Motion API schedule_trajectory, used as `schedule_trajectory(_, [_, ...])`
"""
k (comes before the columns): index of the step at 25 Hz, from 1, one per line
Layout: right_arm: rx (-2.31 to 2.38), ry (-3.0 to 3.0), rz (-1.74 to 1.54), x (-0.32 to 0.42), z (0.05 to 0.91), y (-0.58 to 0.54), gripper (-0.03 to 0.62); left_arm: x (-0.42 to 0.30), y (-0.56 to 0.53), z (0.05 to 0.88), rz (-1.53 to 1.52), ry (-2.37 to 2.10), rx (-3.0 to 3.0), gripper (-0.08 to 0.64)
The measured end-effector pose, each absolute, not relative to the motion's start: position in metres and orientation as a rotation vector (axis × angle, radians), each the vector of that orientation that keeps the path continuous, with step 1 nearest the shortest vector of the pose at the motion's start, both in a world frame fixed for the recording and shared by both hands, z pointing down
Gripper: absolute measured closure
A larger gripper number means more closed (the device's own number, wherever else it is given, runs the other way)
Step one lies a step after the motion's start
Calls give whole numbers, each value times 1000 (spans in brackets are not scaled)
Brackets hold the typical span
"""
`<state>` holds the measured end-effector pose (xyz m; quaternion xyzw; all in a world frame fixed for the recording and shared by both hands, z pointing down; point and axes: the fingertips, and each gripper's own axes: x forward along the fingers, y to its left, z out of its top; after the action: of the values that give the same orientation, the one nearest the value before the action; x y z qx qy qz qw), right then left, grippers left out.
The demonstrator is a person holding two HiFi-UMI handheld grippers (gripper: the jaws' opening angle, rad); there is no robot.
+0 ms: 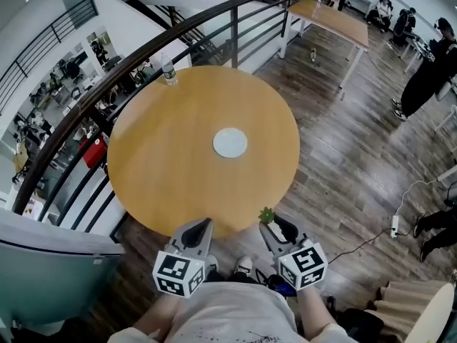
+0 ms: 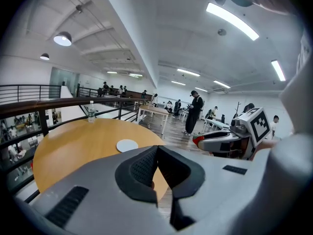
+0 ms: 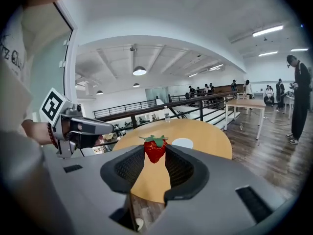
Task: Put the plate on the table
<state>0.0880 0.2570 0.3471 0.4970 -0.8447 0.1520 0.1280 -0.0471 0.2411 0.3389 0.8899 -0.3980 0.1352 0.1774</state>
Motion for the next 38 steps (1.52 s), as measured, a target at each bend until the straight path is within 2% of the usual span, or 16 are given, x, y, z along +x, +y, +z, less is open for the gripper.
schedule_trajectory(14, [1348,-2496,515,105,360,247,445,-42,243,352,384,-1242,2423,537])
schedule_trajectory(38, [1452,-2364,514,76,361,82,445,-63,56,367,361,-1055,2469,536])
